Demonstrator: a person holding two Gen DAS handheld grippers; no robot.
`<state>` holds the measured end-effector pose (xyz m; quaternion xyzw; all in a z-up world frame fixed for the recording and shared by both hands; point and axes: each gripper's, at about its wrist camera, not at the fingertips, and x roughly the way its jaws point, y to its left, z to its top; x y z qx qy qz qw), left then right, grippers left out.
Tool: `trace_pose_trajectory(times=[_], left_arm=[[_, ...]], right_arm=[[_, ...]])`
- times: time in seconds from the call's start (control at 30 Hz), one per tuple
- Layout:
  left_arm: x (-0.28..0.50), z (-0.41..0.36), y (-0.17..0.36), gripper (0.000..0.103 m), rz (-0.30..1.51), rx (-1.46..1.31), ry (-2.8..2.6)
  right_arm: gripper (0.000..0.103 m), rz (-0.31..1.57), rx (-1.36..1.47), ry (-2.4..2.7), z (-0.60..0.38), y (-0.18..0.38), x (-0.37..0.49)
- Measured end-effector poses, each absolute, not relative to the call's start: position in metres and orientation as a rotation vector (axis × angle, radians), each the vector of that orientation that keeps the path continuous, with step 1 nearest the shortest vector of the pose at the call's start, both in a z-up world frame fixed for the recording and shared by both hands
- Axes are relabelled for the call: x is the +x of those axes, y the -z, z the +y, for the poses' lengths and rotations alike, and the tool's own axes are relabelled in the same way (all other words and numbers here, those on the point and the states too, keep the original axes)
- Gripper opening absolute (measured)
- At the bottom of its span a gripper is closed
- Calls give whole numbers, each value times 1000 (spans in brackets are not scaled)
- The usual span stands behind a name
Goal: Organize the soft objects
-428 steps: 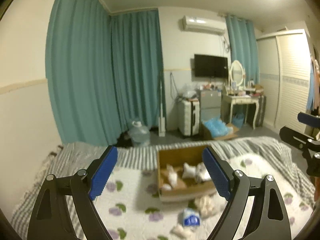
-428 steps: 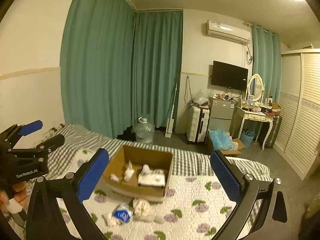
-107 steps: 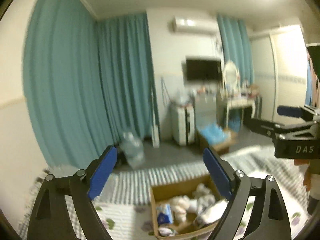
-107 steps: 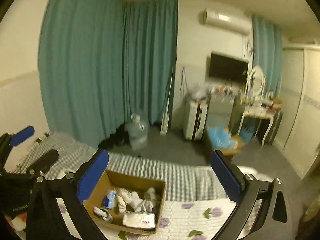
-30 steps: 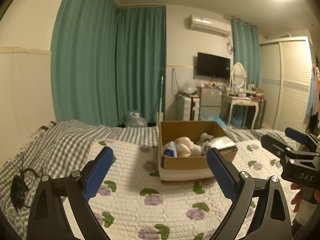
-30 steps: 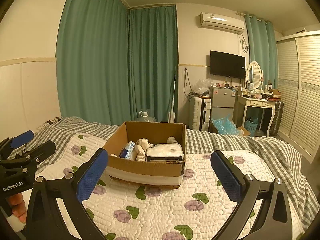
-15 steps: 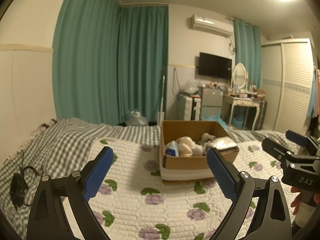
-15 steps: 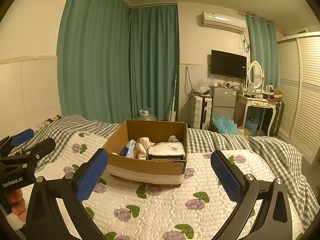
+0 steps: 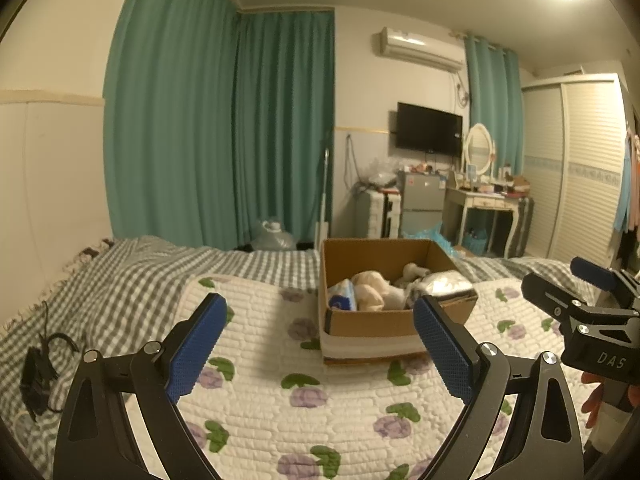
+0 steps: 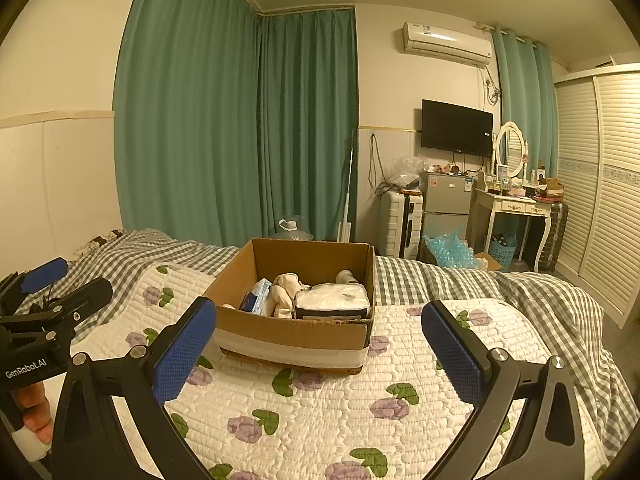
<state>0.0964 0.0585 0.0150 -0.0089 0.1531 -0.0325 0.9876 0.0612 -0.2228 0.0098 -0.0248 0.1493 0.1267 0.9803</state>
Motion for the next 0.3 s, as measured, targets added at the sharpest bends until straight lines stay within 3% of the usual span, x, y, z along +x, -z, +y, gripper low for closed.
trace_pose_trajectory(times=[0.3], left_arm=[[96, 60, -13, 96, 315, -28, 64]], right_arm=[[103, 305, -52, -258, -223, -8, 61]])
